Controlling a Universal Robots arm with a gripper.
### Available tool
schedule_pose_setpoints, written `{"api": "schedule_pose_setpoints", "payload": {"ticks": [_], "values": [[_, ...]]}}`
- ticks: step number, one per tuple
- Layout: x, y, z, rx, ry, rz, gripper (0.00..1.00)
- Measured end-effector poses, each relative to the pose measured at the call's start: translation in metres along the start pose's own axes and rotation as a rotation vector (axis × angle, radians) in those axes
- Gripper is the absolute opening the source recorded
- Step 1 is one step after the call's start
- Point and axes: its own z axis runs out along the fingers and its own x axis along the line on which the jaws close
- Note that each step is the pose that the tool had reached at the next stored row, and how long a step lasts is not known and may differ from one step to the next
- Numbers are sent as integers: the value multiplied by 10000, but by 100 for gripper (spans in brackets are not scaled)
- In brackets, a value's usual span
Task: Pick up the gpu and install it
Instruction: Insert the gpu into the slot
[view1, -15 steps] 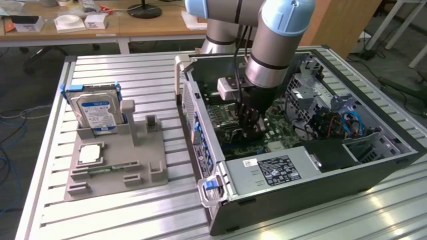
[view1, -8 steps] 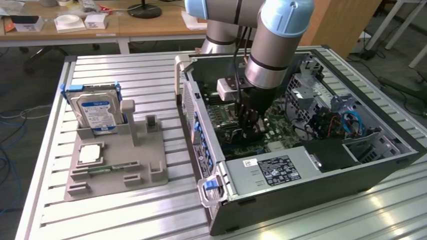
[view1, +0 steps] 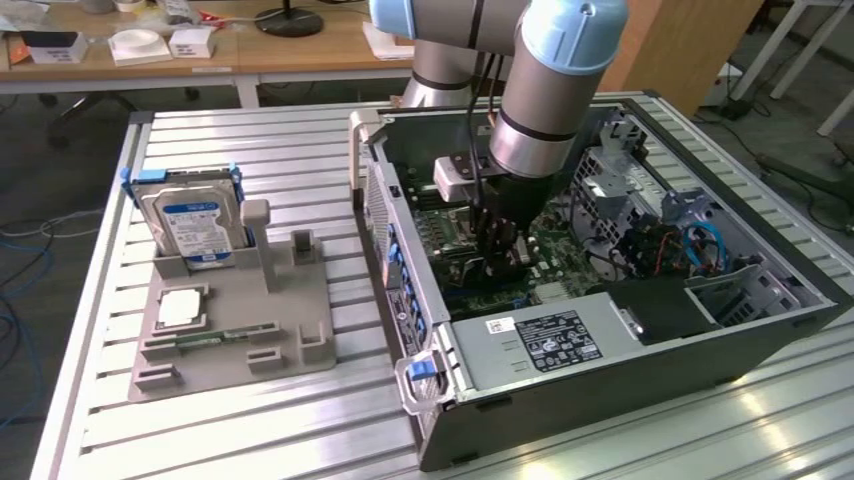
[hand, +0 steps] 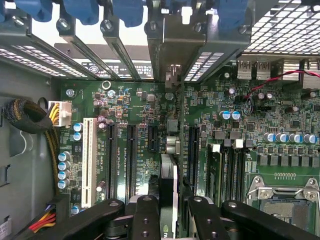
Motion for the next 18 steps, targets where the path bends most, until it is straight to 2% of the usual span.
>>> {"api": "schedule_pose_setpoints", "payload": {"ticks": [4,6,7,8,14,18], "values": [[0,0,-8,4,-6,0,27],[-4,2,-16,15,-33,2,27],[-3,3,-29,14,-15,4,27],[0,3,-42,11,0,4,33],[1,4,-63,19,1,-1,33],[1,8,-137,21,0,0,33]]}}
